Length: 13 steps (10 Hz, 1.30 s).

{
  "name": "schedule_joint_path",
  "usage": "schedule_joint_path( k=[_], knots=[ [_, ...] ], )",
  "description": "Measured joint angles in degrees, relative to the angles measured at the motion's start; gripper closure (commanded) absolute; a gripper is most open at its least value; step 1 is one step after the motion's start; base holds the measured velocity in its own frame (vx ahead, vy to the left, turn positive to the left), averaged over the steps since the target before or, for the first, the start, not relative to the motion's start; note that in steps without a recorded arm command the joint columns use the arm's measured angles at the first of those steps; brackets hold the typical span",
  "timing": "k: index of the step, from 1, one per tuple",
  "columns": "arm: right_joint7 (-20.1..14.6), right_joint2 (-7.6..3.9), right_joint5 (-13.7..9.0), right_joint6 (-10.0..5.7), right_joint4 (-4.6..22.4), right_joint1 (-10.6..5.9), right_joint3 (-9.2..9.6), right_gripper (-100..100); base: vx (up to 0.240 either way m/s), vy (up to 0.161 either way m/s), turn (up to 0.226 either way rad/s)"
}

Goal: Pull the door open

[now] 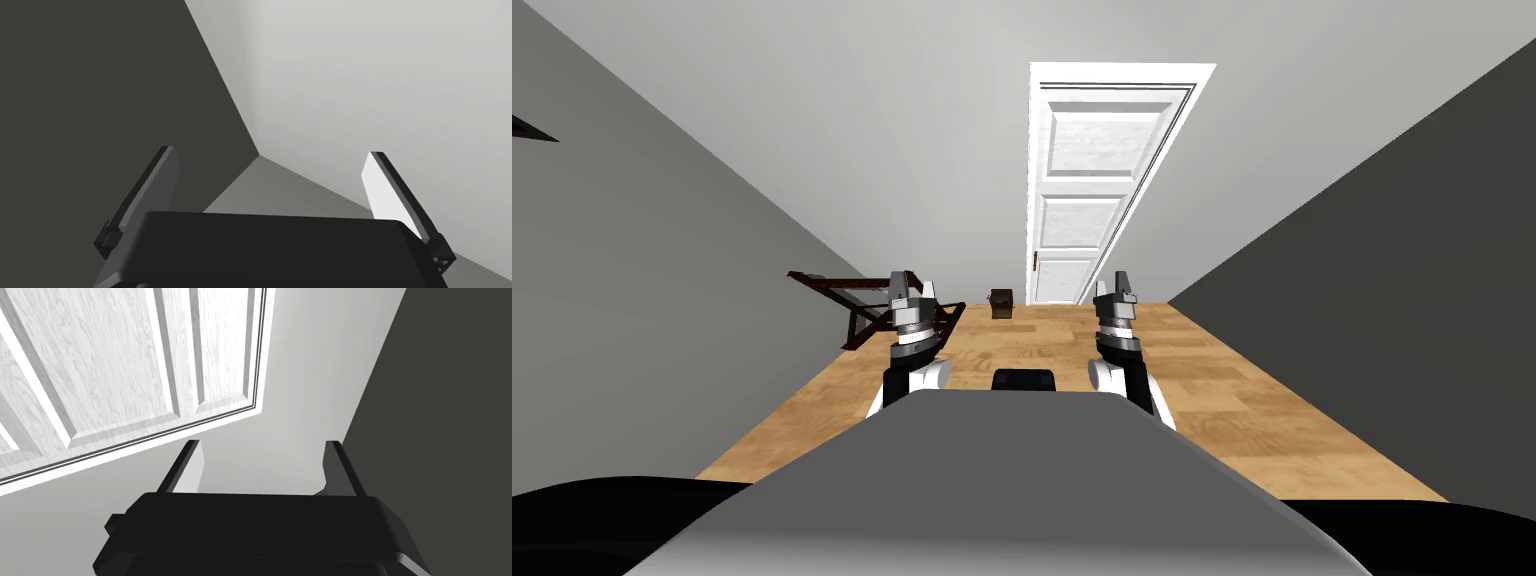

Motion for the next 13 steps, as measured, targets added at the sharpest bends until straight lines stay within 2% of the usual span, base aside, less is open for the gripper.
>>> schedule_joint_path(
  k=[5,7,13],
  knots=[
    [-4.43,-1.81,-4.18,-2.4,6.74,-2.17,0.18,-100,0.123,-0.007,0.092],
    [-6.4,-2.36,-6.0,-2.83,9.33,-3.37,0.37,-100,0.118,-0.009,0.079],
    [-11.55,-3.74,-10.72,-5.37,16.49,-5.42,0.81,-100,0.085,-0.009,0.079]
  ],
)
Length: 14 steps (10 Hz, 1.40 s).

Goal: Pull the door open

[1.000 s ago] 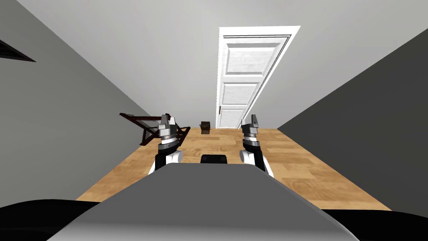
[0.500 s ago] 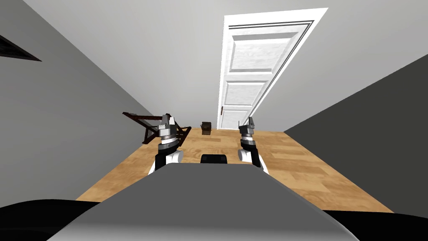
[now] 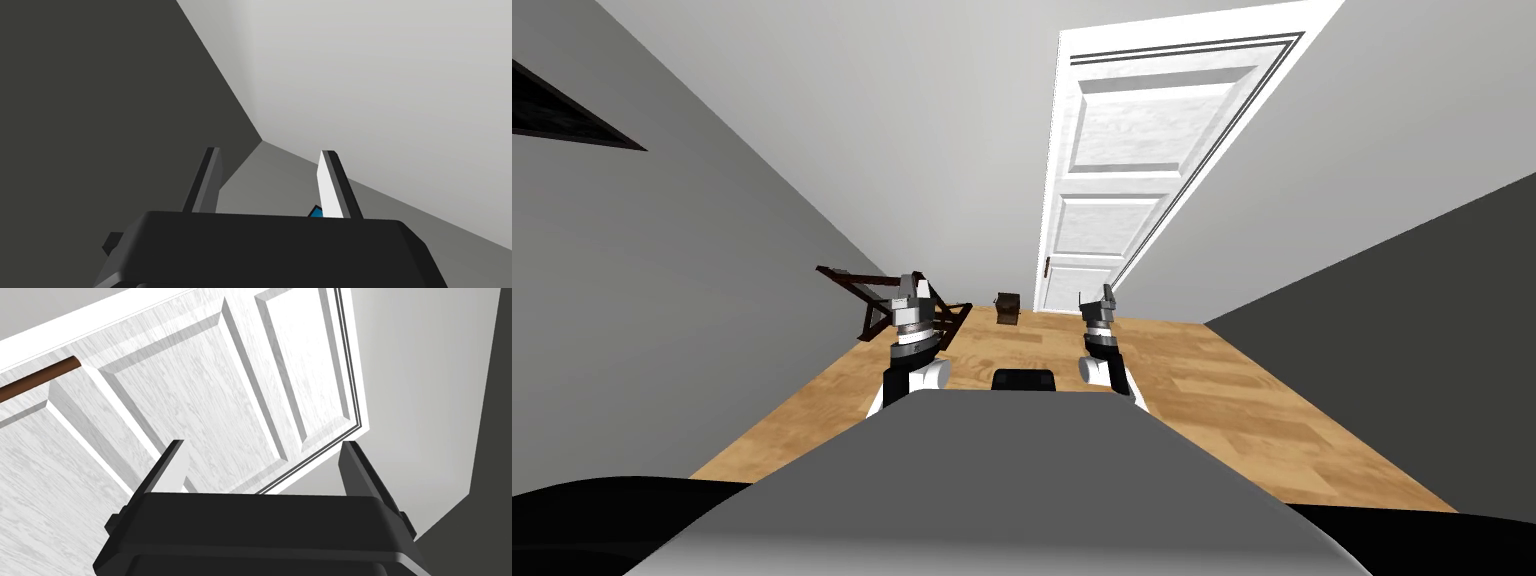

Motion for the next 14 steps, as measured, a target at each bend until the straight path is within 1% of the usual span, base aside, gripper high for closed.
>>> schedule_joint_path(
  k=[2,4,7,8,10,11,12,14],
  knots=[
    [-1.83,-0.43,-1.7,-1.02,2.87,-0.93,0.14,-100,0.087,-0.01,0.078],
    [-3.61,-0.6,-3.41,-2.01,6.2,-2.33,0.38,-100,0.095,-0.016,0.095],
    [-6.81,-1.37,-6.34,-3.4,10.61,-3.85,0.44,-100,0.1,-0.018,0.101],
    [-7.79,-1.39,-7.25,-3.98,12.43,-4.61,0.57,-100,0.101,-0.017,0.091],
    [-9.91,-1.72,-9.21,-5.12,15.47,-5.45,0.81,-100,0.097,-0.019,0.101],
    [-11.1,-2.08,-10.32,-5.45,16.93,-6.06,0.73,-100,0.105,-0.027,0.111],
    [-12.27,-2.28,-11.32,-6.13,18.84,-6.67,0.83,-100,0.099,-0.027,0.094],
    [-14.42,-2.5,-13.36,-7.03,21.75,-7.64,1.01,-100,0.095,-0.025,0.101]
  ],
)
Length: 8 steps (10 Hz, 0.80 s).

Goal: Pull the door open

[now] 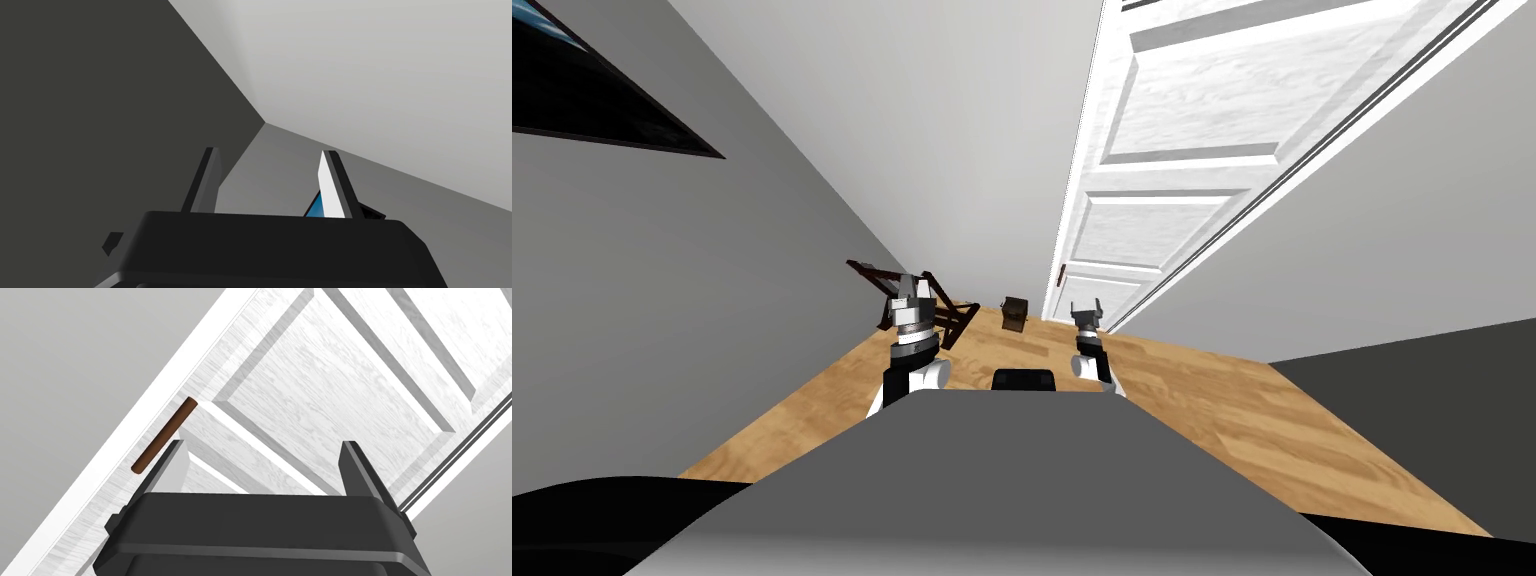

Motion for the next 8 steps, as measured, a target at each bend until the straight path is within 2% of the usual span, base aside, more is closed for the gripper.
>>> schedule_joint_path(
  k=[8],
  knots=[
    [-9.01,-1.16,-8.22,-4.35,13.08,-4.34,0.68,-100,0.094,-0.029,0.101]
  ],
)
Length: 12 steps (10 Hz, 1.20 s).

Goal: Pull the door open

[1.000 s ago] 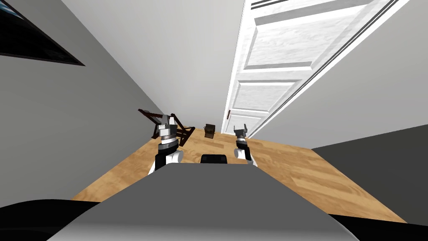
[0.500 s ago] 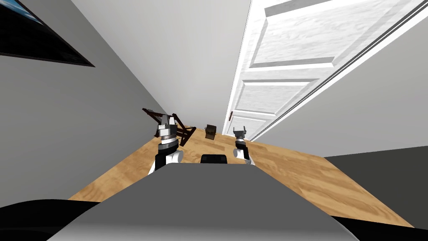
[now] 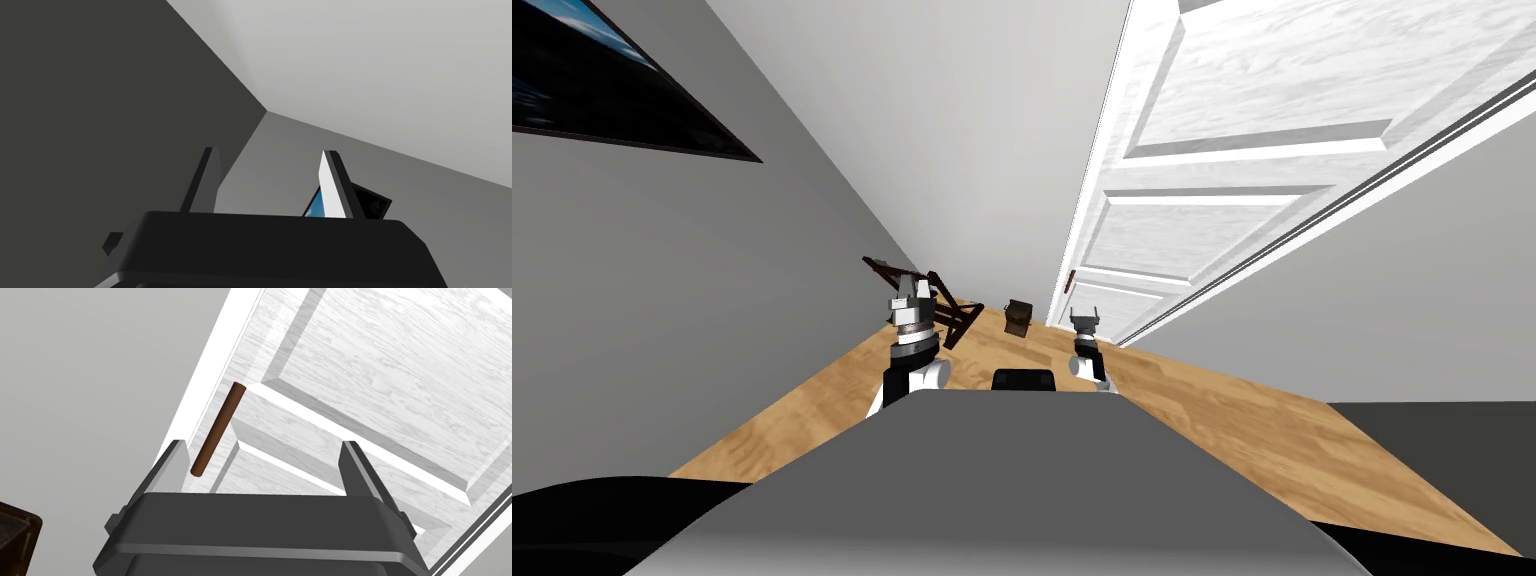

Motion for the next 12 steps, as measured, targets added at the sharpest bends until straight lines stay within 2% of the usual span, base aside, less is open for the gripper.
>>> schedule_joint_path(
  k=[3,5,9,10,11,12],
  knots=[
    [-3.25,-0.33,-3.01,-1.49,4.97,-1.84,0.2,-100,0.092,-0.031,0.099],
    [-5.27,-0.56,-4.99,-2.24,7.03,-2.24,0.35,-100,0.096,-0.042,0.099],
    [-9.51,-0.89,-8.66,-4.67,14.26,-4.98,0.71,-100,0.102,-0.036,0.105],
    [-10.83,-1.03,-10.01,-5.15,15.64,-5.2,0.81,-100,0.119,-0.053,0.115],
    [-12.25,-1.24,-11.16,-5.8,17.99,-6.25,0.86,-100,0.106,-0.052,0.071],
    [-13.1,-1.14,-12.11,-6.13,19.02,-6.58,0.9,-100,0.1,-0.047,0.072]
  ],
)
